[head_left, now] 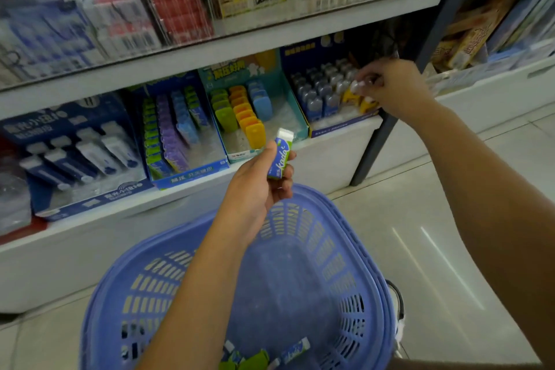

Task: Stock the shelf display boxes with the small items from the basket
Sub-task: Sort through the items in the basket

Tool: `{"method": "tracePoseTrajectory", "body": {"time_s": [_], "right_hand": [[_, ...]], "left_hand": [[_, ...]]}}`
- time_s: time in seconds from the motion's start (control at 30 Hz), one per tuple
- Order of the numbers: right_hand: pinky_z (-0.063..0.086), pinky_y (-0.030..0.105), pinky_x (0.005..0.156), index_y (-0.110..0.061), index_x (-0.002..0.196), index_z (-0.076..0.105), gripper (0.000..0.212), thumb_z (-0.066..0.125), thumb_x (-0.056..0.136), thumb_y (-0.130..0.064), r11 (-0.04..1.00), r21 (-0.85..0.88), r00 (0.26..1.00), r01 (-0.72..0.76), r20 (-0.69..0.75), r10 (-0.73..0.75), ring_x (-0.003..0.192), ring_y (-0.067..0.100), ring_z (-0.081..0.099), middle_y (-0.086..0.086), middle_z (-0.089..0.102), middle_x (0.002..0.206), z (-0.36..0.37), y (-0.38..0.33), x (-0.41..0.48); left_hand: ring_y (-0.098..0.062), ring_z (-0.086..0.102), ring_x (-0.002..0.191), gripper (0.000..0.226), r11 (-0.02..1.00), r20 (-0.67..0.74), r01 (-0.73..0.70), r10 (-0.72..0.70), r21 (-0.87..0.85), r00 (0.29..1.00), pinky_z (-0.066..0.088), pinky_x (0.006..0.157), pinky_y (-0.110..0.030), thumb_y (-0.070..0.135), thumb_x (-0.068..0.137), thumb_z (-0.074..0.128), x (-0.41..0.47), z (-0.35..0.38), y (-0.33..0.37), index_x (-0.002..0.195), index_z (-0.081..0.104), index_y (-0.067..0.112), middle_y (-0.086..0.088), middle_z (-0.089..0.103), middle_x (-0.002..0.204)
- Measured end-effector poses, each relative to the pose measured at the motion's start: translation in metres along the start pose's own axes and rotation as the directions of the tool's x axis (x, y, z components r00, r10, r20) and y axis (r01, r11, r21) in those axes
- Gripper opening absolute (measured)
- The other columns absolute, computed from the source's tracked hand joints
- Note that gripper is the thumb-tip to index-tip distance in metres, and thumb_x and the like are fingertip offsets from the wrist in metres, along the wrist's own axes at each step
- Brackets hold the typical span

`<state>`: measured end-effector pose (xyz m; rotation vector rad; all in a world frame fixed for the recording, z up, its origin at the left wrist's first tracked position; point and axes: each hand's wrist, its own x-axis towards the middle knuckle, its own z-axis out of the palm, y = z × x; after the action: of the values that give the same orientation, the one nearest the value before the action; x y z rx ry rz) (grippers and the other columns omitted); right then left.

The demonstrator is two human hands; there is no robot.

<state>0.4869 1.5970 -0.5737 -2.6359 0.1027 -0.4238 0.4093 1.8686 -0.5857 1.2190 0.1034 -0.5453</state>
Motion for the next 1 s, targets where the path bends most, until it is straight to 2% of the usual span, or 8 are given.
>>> {"method": "tracePoseTrajectory", "body": {"time_s": [0.13, 0.43, 0.6, 0.67, 0.73, 0.8, 0.9, 1.0], "right_hand": [[0.046, 0.036, 0.091, -0.011, 0.11, 0.071, 0.025, 0.063, 0.087, -0.017, 0.98, -0.18, 0.992, 0.086, 0.111, -0.066, 0.105, 0.035, 0.058, 0.017, 0.065, 0.116, 0.007, 0.0, 0.009], [0.037, 0.031, 0.1, -0.019, 0.126, 0.061, 0.033, 0.056, 0.094, -0.023, 0.917, -0.373, 0.914, 0.141, 0.405, 0.024, 0.127, 0.03, 0.045, 0.01, 0.05, 0.14, 0.005, -0.011, 0.037], [0.035, 0.024, 0.094, -0.019, 0.121, 0.065, 0.031, 0.061, 0.09, -0.02, 0.942, -0.326, 0.933, 0.073, 0.357, 0.051, 0.123, 0.027, 0.049, 0.01, 0.052, 0.137, 0.007, -0.008, 0.036], [0.034, 0.029, 0.098, -0.017, 0.119, 0.065, 0.029, 0.06, 0.09, -0.018, 0.938, -0.345, 0.965, 0.039, 0.257, 0.055, 0.121, 0.03, 0.048, 0.015, 0.049, 0.135, 0.013, -0.007, 0.026], [0.036, 0.032, 0.094, -0.013, 0.111, 0.064, 0.024, 0.06, 0.087, -0.013, 0.971, -0.235, 0.996, -0.03, 0.071, 0.048, 0.112, 0.03, 0.051, 0.017, 0.053, 0.125, 0.019, -0.012, 0.012], [0.042, 0.023, 0.073, -0.014, 0.094, 0.064, 0.01, 0.062, 0.085, -0.01, 0.996, 0.057, 0.997, -0.07, -0.02, 0.071, 0.091, 0.019, 0.059, 0.009, 0.065, 0.102, 0.019, -0.027, -0.004], [0.043, 0.007, 0.059, -0.025, 0.079, 0.066, 0.005, 0.07, 0.083, -0.023, 0.911, 0.405, 0.969, -0.083, 0.245, -0.02, 0.065, -0.006, 0.059, -0.012, 0.066, 0.072, 0.011, -0.073, -0.027], [0.049, 0.011, 0.063, -0.026, 0.092, 0.071, 0.019, 0.071, 0.077, -0.037, 0.778, 0.604, 0.835, -0.17, 0.508, -0.212, 0.074, -0.003, 0.063, -0.012, 0.073, 0.082, 0.008, -0.124, -0.047]], "left_hand": [[-0.008, 0.04, 0.046, 0.044, 1.0, -0.003, 0.012, -0.012, -0.014, 1.0, 0.037, 0.043, -0.017, 0.035, 0.101, 0.034, 0.003, -0.002, -0.001, 0.087, 0.064, 0.008, 0.002, 0.051, 0.059], [-0.008, 0.042, 0.05, 0.032, 1.0, -0.019, 0.022, -0.022, 0.01, 1.0, 0.037, 0.044, -0.017, 0.023, 0.101, 0.037, 0.007, -0.008, -0.003, 0.097, 0.065, 0.008, 0.003, 0.053, 0.063], [-0.009, 0.049, 0.056, 0.026, 0.998, -0.013, -0.028, 0.029, 0.063, 1.0, 0.041, 0.048, -0.019, 0.017, 0.1, 0.042, 0.002, -0.004, -0.003, 0.102, 0.067, 0.01, 0.002, 0.06, 0.074], [-0.009, 0.052, 0.058, 0.026, 0.997, -0.011, -0.037, 0.038, 0.067, 0.999, 0.044, 0.05, -0.019, 0.017, 0.099, 0.043, -0.002, -0.005, -0.001, 0.102, 0.068, 0.011, 0.003, 0.063, 0.076], [-0.008, 0.054, 0.058, 0.025, 0.998, -0.015, -0.04, 0.041, 0.047, 0.999, 0.045, 0.05, -0.018, 0.016, 0.099, 0.043, -0.005, -0.007, 0.0, 0.103, 0.067, 0.01, 0.003, 0.066, 0.077], [-0.008, 0.055, 0.058, 0.025, 0.999, -0.015, -0.044, 0.044, 0.019, 0.999, 0.046, 0.049, -0.018, 0.014, 0.099, 0.042, -0.008, -0.012, 0.003, 0.104, 0.066, 0.009, 0.002, 0.068, 0.079], [-0.01, 0.064, 0.064, 0.024, 0.997, -0.008, -0.069, 0.069, -0.021, 0.998, 0.051, 0.054, -0.019, 0.013, 0.099, 0.042, -0.014, -0.021, 0.006, 0.104, 0.065, 0.01, -0.001, 0.071, 0.086], [-0.017, 0.072, 0.084, 0.017, 0.991, -0.044, -0.12, 0.118, -0.064, 0.992, 0.055, 0.065, -0.021, 0.014, 0.099, 0.043, -0.018, -0.029, 0.008, 0.105, 0.058, 0.01, -0.003, 0.074, 0.098]]}}
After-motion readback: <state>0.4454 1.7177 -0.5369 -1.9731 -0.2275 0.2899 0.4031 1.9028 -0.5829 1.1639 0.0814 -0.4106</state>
